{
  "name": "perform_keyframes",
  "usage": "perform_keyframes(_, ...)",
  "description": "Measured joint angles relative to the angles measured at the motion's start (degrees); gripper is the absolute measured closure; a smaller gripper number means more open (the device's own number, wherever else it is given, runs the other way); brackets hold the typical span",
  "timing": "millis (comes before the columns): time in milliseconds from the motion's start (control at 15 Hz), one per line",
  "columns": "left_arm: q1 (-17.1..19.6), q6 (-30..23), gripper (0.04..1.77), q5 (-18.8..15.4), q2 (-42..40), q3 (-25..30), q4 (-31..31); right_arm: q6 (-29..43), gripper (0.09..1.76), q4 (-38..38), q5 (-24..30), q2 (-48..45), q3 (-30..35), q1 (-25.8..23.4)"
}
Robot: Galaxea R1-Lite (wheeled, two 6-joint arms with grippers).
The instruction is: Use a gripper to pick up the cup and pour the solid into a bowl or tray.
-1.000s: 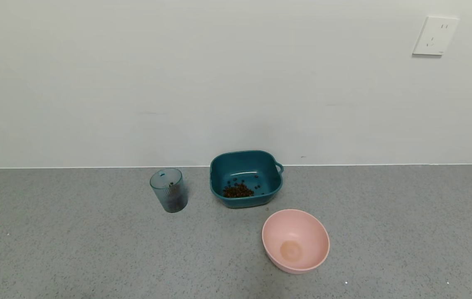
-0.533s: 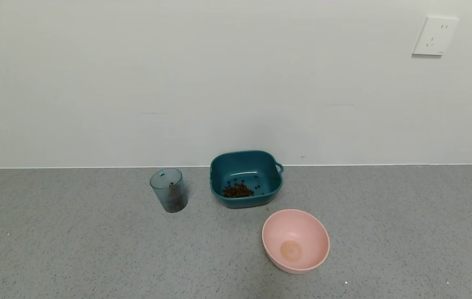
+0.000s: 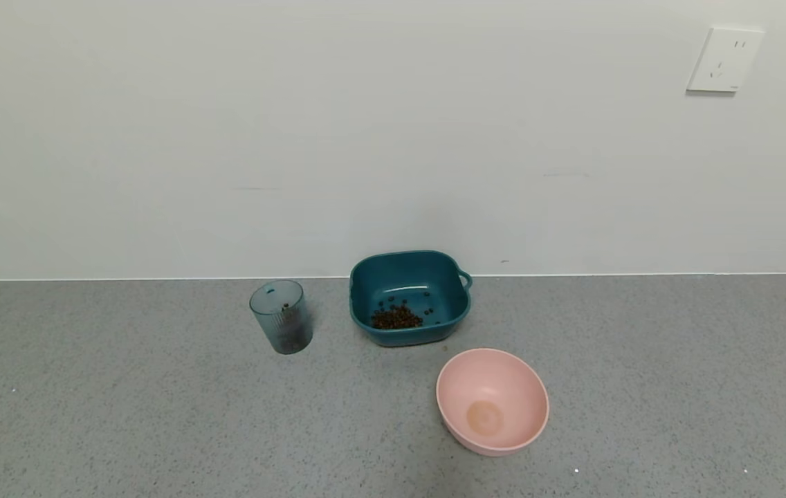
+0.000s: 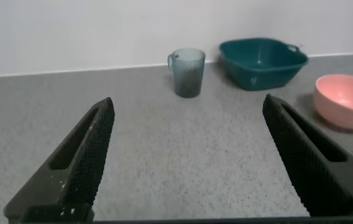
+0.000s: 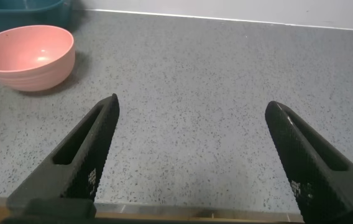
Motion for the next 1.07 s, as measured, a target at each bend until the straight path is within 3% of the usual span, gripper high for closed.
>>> perform_keyframes(267, 0.0, -3.1, 0.09, 0.7, -0.2, 4.8, -1.5, 0.0, 0.14, 0.0, 0.0, 0.0, 0.0, 0.0)
perform_keyframes(467, 0.0, -3.0, 0.09, 2.9, -0.2, 5.2, -0.9, 0.0, 0.14, 0.0, 0.0, 0.0, 0.0, 0.0)
perform_keyframes(667, 0.0, -1.4, 0.09, 3.4, -0.2, 5.2, 2.5, 0.3, 0.14, -0.1, -0.1, 0.0, 0.0, 0.0)
perform_keyframes(1067, 0.0, -3.0, 0.09, 3.7, -0.2, 5.2, 1.9, 0.6, 0.14, -0.2, -0.1, 0.0, 0.0, 0.1)
